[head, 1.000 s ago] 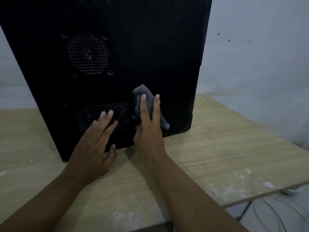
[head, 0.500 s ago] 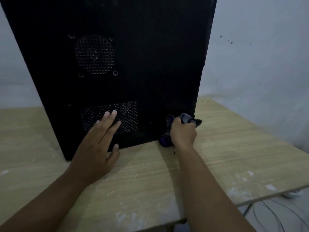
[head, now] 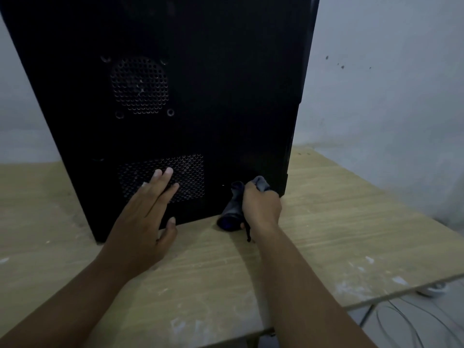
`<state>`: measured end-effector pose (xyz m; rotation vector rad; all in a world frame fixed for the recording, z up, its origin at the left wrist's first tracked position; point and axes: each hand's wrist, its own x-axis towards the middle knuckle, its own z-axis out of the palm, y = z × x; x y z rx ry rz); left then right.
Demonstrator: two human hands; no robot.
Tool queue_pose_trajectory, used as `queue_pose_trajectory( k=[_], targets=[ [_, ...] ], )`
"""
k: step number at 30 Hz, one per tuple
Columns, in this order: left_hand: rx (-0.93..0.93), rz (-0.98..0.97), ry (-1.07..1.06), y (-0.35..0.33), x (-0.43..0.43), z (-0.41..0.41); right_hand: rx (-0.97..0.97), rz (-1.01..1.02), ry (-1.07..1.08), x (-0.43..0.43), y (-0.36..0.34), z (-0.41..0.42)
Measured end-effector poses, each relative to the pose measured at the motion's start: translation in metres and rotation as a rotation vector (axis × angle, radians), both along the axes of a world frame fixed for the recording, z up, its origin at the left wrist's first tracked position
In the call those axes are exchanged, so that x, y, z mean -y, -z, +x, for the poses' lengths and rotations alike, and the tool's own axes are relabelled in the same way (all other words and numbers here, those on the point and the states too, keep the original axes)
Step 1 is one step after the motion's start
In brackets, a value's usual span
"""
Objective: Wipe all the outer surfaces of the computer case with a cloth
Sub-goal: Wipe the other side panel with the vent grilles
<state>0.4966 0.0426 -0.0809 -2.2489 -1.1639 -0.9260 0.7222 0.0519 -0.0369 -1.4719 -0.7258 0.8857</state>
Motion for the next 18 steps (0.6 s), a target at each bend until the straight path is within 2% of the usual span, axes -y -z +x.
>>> queue_pose_trajectory(
  k=[6, 13, 18],
  targets=[
    [-0.021, 0.005, -0.008, 0.0, 0.0, -0.001, 0.135, 0.034, -0.26, 0.019, 0.002, -0.032],
    [-0.005, 0.008, 0.001, 0.001, 0.0, -0.001, 0.253, 0.203, 0.074, 0.0, 0.002, -0.02],
    [-0.002, 0.007, 0.001, 0.0, 0.0, -0.001, 0.461, 0.326, -0.083, 0.006, 0.01, -0.039]
  ],
)
